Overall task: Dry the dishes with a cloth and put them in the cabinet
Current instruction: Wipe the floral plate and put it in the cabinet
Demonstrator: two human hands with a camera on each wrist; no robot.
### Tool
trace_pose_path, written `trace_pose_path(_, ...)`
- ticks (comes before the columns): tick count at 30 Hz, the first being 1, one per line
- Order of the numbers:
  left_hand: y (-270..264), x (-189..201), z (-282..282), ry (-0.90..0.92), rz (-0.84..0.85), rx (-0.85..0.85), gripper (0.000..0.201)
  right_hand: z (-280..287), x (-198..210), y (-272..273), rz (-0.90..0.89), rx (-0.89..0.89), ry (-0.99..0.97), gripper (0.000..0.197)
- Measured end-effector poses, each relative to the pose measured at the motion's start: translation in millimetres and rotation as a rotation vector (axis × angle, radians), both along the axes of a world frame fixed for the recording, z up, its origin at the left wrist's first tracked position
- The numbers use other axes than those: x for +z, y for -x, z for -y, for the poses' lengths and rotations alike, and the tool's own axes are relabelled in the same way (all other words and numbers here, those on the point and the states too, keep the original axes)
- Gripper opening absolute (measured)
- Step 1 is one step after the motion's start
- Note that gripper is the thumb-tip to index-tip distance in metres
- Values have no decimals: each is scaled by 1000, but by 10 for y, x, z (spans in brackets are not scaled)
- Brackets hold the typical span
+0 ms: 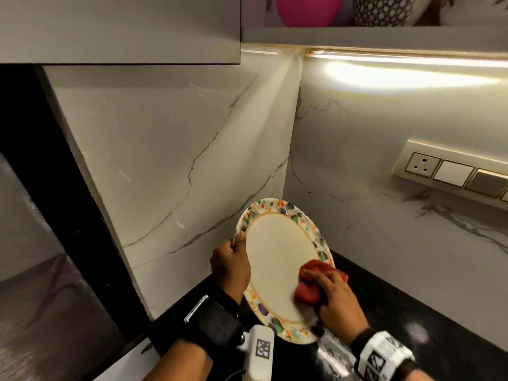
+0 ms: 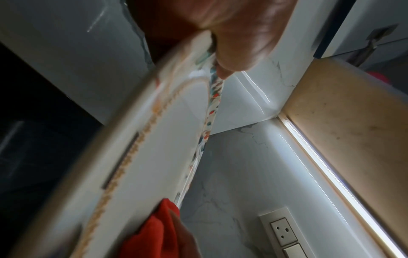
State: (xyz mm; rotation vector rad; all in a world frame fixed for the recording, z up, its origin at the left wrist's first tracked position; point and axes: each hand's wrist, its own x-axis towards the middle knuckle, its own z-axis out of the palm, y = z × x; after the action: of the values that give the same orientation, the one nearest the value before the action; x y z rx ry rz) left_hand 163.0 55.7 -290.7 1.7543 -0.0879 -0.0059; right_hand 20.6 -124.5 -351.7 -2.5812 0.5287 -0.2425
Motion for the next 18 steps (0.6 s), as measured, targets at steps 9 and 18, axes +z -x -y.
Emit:
trace_pose_path(9, -43, 4, 188, 6, -180, 77, 45, -557, 416, 285, 58, 413, -137, 62)
trace_pose_path(18, -86, 242, 349, 86, -367, -239, 32, -342, 259, 330, 324, 181, 233, 52)
